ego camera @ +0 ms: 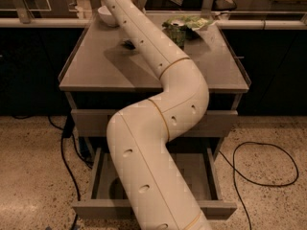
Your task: Place rxbar blueberry into middle drawer
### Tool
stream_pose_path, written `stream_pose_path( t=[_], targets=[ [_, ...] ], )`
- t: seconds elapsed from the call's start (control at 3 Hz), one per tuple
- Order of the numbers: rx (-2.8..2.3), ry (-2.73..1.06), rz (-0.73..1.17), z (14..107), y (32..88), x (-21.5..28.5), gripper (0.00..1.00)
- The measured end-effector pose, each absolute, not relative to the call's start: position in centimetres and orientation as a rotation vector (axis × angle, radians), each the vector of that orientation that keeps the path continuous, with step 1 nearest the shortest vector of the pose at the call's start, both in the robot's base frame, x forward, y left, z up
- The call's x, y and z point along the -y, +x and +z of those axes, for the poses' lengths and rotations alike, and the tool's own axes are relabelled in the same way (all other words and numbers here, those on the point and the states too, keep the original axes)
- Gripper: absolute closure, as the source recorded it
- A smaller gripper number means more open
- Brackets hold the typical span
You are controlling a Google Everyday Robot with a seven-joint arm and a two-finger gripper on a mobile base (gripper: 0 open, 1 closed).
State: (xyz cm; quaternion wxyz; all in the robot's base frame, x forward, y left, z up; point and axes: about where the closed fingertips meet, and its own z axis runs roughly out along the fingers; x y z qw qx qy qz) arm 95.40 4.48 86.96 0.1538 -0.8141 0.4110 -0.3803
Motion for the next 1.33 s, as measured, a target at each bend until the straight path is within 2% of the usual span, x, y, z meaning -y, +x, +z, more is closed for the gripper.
stream_pose_path(
  t=[1.33],
  targets=[
    [-1.132,-2.446,-1.128,84.6,95.5,-5.1,0.00]
  ],
)
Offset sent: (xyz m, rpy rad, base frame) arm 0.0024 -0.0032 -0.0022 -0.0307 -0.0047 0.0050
